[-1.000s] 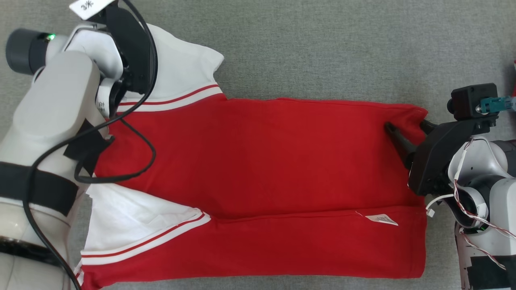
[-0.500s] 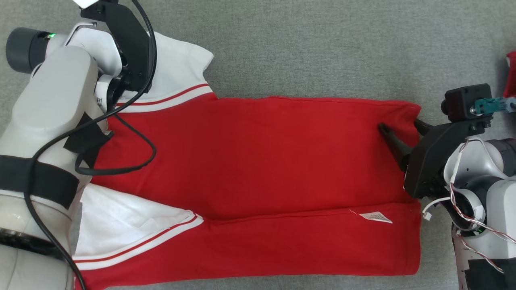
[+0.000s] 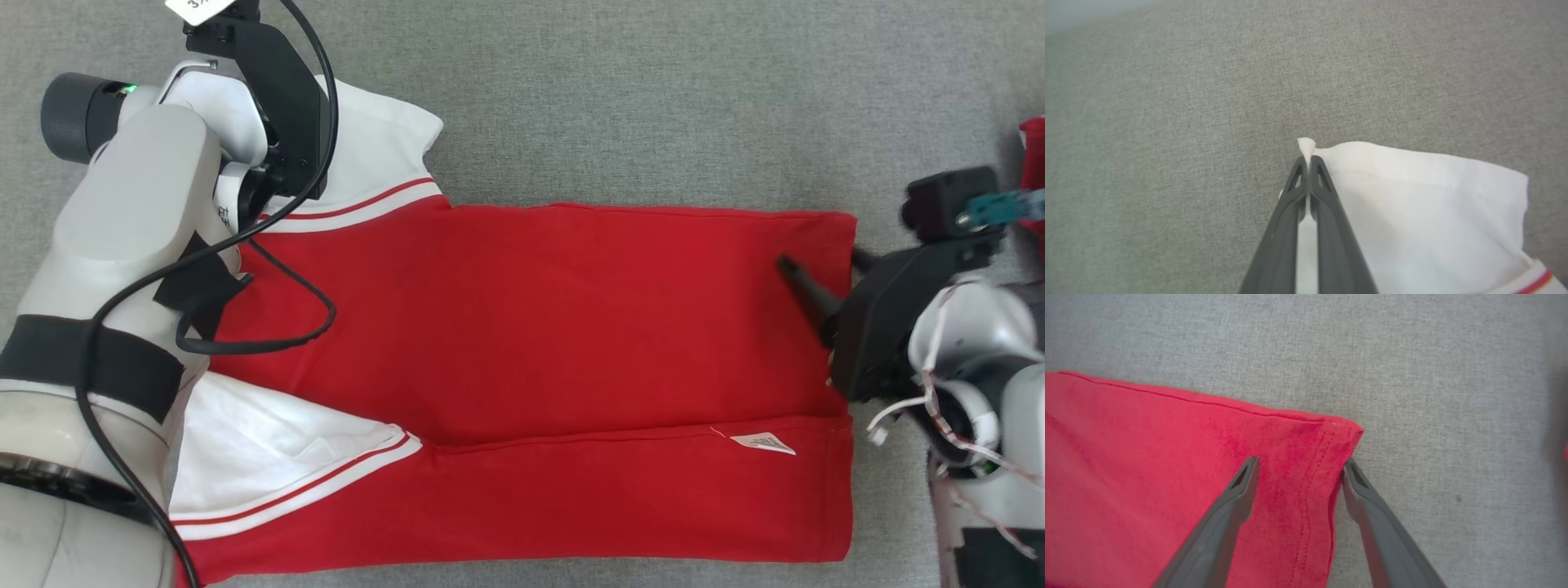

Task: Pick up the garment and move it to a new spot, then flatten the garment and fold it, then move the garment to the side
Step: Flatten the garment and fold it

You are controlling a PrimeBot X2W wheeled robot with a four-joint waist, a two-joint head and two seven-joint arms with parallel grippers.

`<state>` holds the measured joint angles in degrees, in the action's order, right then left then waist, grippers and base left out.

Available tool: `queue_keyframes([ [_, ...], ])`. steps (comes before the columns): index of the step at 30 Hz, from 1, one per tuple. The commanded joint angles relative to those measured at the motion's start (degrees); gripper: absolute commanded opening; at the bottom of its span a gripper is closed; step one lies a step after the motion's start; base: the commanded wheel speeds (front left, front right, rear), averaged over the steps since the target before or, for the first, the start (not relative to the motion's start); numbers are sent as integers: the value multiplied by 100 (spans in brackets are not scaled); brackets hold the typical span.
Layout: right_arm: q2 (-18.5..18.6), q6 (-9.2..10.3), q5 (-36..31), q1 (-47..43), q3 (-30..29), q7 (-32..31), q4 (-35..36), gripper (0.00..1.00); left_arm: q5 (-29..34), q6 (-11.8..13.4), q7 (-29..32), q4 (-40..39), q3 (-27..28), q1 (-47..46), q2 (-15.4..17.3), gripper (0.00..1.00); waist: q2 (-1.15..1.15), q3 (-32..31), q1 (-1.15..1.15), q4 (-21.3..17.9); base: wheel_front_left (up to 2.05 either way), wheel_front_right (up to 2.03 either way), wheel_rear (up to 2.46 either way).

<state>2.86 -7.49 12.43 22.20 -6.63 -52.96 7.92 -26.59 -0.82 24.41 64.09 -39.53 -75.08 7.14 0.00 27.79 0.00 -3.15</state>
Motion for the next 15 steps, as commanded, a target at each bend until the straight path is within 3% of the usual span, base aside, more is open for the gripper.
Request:
queue_keyframes([
  [1, 11, 0, 6, 103, -73, -31, 55, 100, -26, 4, -39, 27, -15, 23, -4, 0, 0, -13, 0, 25, 0, 0, 0],
  [11, 9, 0, -349, 580, -495, -419, -173, 100, -112, -86, -174, 202, -83, -43, -146, 0, 0, -21, 0, 153, 0, 0, 0],
  [13, 12, 0, -369, 634, -504, -503, -238, 85, -124, -93, -196, 236, -100, -53, -172, 0, 0, -22, 0, 173, 0, 0, 0],
  [15, 10, 0, -406, 682, -480, -633, -273, 82, -142, -101, -215, 272, -114, -68, -190, 0, 0, -26, 0, 182, 0, 0, 0],
])
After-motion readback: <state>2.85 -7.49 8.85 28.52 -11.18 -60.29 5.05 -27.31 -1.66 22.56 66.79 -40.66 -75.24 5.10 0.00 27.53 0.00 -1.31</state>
